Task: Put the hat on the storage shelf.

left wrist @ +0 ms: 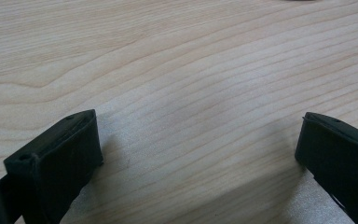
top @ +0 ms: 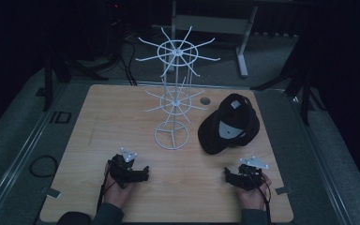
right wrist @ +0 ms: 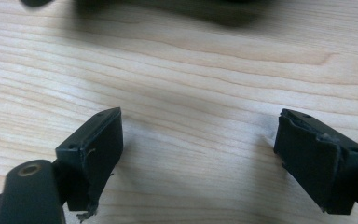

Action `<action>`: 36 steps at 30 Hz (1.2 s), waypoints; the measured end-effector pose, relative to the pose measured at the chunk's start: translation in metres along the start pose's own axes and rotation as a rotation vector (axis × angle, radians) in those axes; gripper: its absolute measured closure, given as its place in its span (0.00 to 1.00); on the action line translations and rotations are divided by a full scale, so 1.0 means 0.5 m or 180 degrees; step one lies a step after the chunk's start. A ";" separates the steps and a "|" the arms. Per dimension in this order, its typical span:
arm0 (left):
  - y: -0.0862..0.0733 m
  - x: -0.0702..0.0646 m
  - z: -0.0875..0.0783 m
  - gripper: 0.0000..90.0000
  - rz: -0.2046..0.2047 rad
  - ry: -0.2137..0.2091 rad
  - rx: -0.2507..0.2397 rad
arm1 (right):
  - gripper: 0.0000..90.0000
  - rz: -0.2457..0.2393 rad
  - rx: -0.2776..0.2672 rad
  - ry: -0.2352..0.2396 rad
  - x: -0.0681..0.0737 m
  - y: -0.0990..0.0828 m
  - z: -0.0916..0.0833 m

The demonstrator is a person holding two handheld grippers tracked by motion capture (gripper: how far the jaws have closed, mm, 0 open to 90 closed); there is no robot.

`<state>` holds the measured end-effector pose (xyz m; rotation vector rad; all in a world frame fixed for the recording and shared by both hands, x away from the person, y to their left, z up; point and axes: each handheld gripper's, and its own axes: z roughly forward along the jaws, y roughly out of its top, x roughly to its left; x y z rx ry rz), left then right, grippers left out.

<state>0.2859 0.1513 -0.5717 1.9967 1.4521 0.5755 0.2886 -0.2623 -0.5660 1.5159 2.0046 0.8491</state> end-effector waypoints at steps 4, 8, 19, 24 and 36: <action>0.000 -0.001 0.000 0.00 0.0007 -0.0006 -0.0003 | 0.15 -0.0031 -0.0003 0.0031 0.002 0.000 0.001; 0.001 -0.005 0.001 0.00 0.0022 -0.0025 -0.0005 | 0.15 -0.0083 0.0000 0.0076 0.007 0.001 0.002; 0.002 -0.009 0.002 0.00 0.0027 -0.0024 -0.0001 | 0.24 -0.0150 0.0015 0.0148 0.014 0.005 -0.001; 0.003 -0.009 0.002 0.00 0.0020 -0.0021 -0.0006 | 0.31 -0.0139 0.0032 0.0190 0.019 0.007 -0.005; 0.004 -0.011 0.003 0.00 -0.0004 0.0005 -0.0004 | 0.36 0.0008 -0.0144 0.0449 0.032 0.033 -0.019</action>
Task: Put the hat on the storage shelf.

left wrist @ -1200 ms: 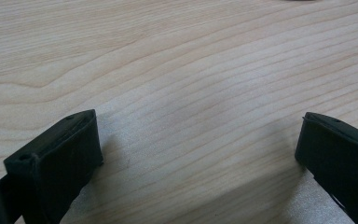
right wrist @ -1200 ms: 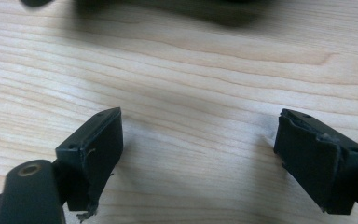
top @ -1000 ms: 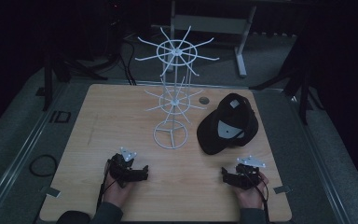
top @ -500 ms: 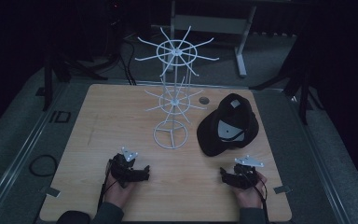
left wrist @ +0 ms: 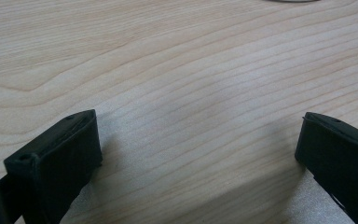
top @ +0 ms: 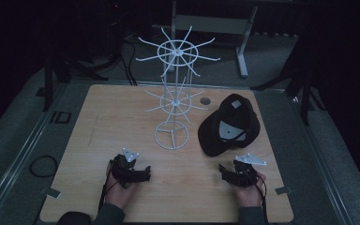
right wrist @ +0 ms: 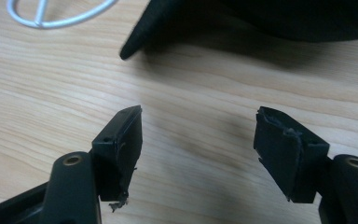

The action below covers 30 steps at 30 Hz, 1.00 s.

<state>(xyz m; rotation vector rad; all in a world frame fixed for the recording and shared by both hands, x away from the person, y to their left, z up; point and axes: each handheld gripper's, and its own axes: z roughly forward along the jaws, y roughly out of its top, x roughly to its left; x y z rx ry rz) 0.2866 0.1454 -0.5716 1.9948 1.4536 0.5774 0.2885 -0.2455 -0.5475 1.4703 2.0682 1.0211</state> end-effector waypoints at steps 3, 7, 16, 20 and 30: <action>0.000 0.000 0.000 0.00 -0.0002 0.0002 0.0002 | 0.36 0.0021 -0.0023 0.0040 0.003 0.003 0.000; 0.000 0.000 0.000 0.00 0.0000 0.0002 0.0003 | 0.37 0.0033 -0.0066 0.0070 0.005 0.008 0.001; 0.000 0.000 0.000 0.00 0.0000 0.0002 0.0002 | 0.41 0.0038 -0.0155 0.0134 0.026 0.032 0.011; 0.000 0.000 0.000 0.00 0.0000 0.0004 0.0002 | 0.42 0.0081 -0.0186 0.0180 0.035 0.041 0.020; 0.000 -0.001 0.000 0.00 -0.0009 0.0003 0.0002 | 0.48 0.0216 -0.0267 0.0171 0.046 0.059 0.048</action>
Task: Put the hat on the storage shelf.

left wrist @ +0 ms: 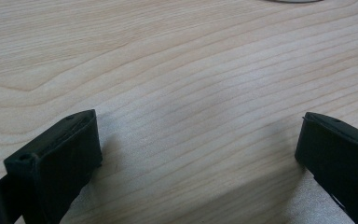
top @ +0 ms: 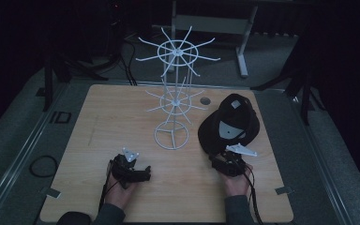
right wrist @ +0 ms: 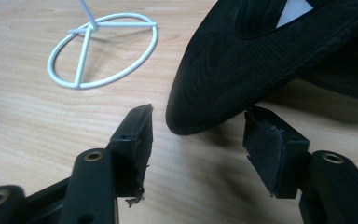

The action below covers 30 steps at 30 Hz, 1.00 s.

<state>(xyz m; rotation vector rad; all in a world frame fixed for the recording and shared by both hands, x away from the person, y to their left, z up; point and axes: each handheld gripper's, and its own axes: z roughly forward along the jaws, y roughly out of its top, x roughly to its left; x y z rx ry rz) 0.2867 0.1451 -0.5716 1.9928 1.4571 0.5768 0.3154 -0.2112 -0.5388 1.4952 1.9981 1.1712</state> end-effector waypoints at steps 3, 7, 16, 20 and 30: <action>0.000 0.000 0.000 0.00 -0.0002 0.0000 0.0000 | 0.51 0.0058 -0.0035 -0.0010 0.002 0.005 0.011; 0.000 0.000 0.000 0.00 -0.0001 0.0000 0.0000 | 0.55 0.0122 -0.0077 -0.0019 0.002 0.009 0.025; 0.000 0.000 0.000 0.00 0.0000 0.0000 0.0000 | 0.60 0.0355 -0.0137 -0.0041 0.001 0.010 0.056; 0.000 0.000 0.000 0.00 -0.0002 0.0001 0.0000 | 0.68 0.0453 -0.0147 0.0011 -0.004 0.012 0.066; 0.000 -0.001 0.000 0.00 0.0002 -0.0004 -0.0001 | 0.84 0.0789 -0.0305 0.0172 -0.018 0.016 0.048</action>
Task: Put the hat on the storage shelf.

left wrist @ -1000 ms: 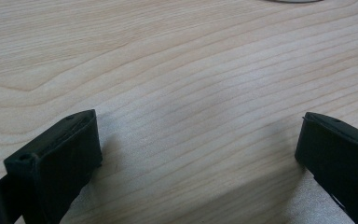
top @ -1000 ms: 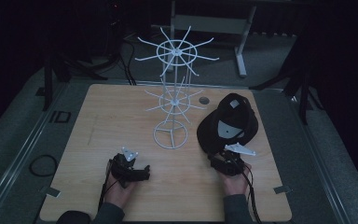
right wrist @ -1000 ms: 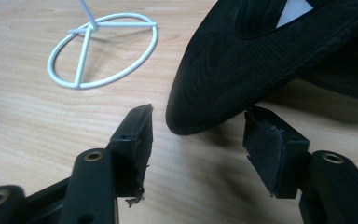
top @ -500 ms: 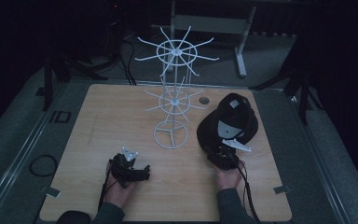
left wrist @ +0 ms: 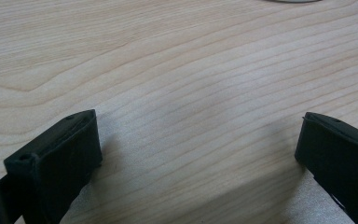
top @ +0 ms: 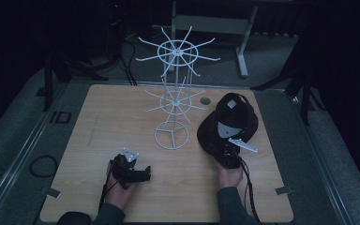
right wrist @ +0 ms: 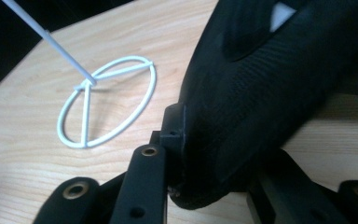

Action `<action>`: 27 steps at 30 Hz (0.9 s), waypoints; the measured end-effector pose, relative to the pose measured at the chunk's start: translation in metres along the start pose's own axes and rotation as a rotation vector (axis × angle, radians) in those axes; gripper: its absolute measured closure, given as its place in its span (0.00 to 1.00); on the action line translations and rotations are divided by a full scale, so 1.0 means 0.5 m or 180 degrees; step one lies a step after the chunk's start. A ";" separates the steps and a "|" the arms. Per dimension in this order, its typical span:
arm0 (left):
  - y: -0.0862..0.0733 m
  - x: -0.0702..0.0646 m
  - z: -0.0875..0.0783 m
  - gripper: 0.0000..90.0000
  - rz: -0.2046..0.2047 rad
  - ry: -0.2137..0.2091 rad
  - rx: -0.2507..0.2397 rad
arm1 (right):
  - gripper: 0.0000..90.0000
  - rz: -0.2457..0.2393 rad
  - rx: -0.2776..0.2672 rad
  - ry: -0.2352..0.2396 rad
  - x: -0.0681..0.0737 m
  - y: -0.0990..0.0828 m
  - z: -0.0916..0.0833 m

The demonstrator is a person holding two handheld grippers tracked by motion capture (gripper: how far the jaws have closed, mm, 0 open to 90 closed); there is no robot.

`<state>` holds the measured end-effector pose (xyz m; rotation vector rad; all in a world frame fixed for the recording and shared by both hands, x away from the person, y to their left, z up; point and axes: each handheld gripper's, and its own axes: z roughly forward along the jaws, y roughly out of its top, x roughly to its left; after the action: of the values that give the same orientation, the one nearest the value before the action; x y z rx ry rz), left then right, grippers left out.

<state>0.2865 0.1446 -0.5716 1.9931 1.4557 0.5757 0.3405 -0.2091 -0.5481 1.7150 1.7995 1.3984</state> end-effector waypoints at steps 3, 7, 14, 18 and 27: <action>0.000 0.000 0.000 0.00 0.0001 -0.0003 0.0000 | 0.88 0.0089 -0.0061 0.0049 -0.006 0.004 -0.011; 0.000 -0.001 0.000 0.00 -0.0003 -0.0006 0.0000 | 0.91 0.0188 -0.0122 0.0111 -0.007 0.009 -0.019; 0.000 -0.001 0.000 0.00 0.0005 -0.0007 0.0002 | 0.96 0.0173 -0.0227 0.0057 -0.005 0.012 -0.031; 0.000 -0.001 0.000 0.00 0.0008 -0.0007 0.0003 | 0.96 0.0089 -0.0271 0.0036 0.002 0.019 -0.042; 0.000 -0.001 0.000 0.00 0.0009 -0.0007 -0.0002 | 0.96 -0.0016 -0.0342 -0.0047 0.000 0.030 -0.058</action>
<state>0.2867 0.1440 -0.5716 1.9951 1.4512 0.5749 0.3277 -0.2244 -0.5225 1.6609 1.6876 1.4489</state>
